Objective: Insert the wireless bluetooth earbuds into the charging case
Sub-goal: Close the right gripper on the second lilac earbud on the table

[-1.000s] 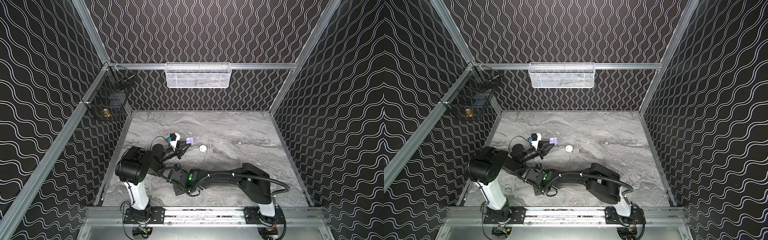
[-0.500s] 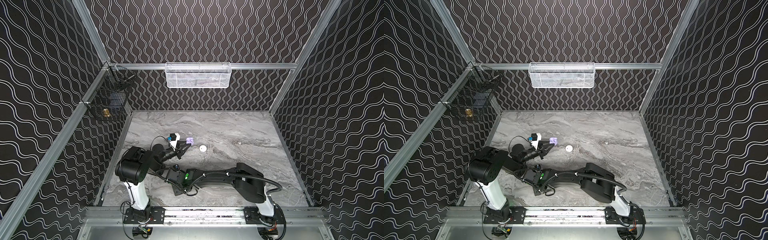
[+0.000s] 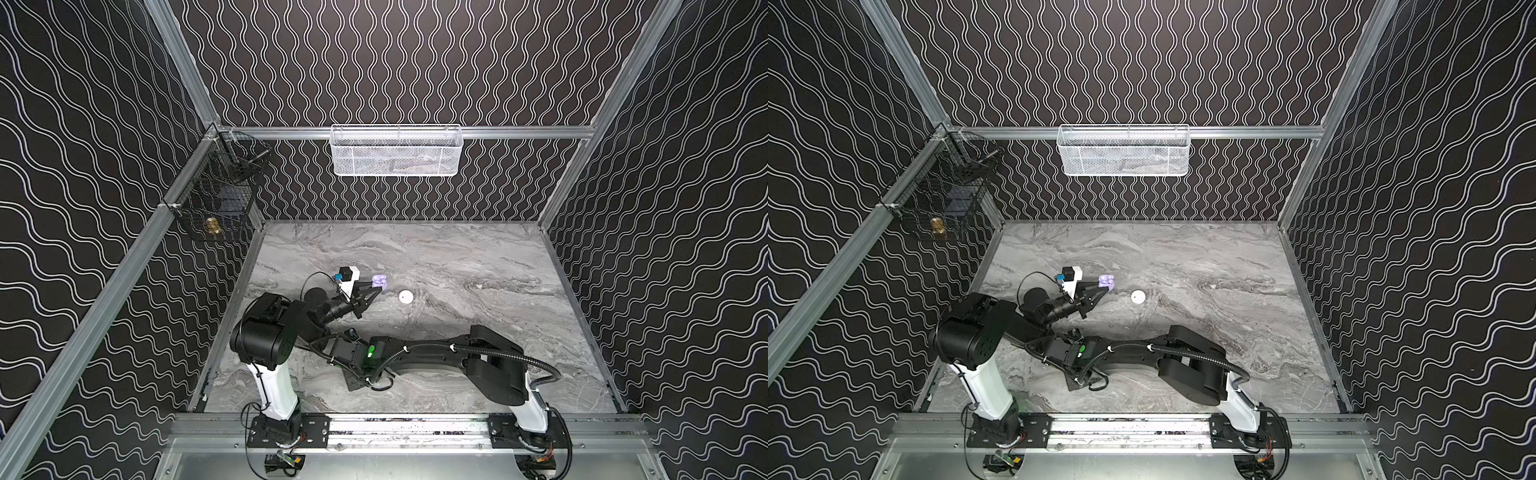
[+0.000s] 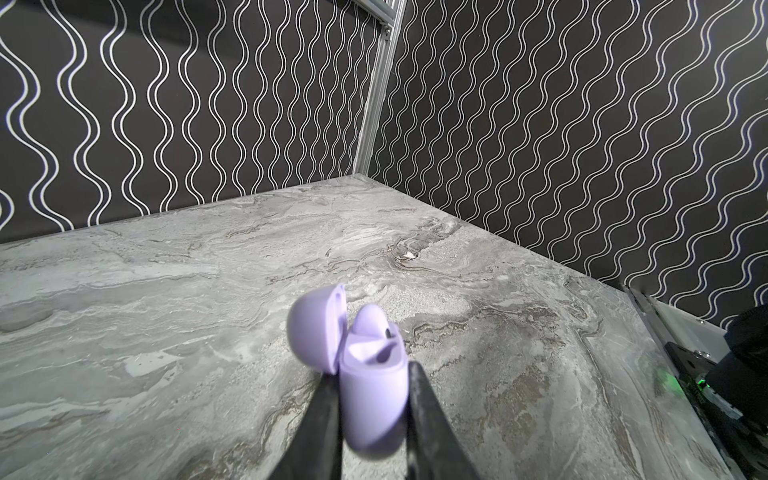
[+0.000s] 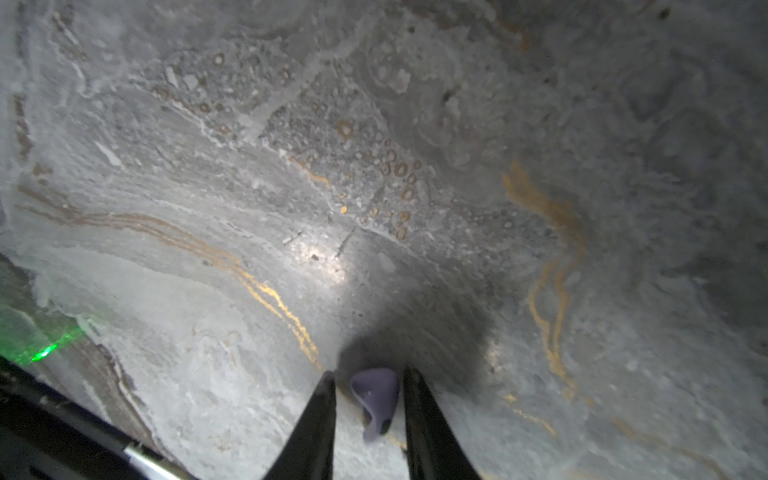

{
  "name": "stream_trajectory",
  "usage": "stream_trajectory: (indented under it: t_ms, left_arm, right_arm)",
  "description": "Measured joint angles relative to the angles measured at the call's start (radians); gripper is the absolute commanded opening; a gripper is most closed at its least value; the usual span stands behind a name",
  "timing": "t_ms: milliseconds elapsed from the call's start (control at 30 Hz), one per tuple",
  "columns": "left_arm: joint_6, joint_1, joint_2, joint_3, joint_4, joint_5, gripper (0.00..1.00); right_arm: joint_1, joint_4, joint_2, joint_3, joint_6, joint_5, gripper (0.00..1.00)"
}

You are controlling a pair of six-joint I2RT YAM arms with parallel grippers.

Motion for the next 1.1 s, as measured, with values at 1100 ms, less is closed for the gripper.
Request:
stream_trajectory:
  t_ms: [1100]
  left_arm:
    - [0.000,0.000,0.000,0.000,0.000,0.004,0.23]
  right_arm:
    - [0.000,-0.034,-0.016,-0.012,-0.005,0.038,0.20]
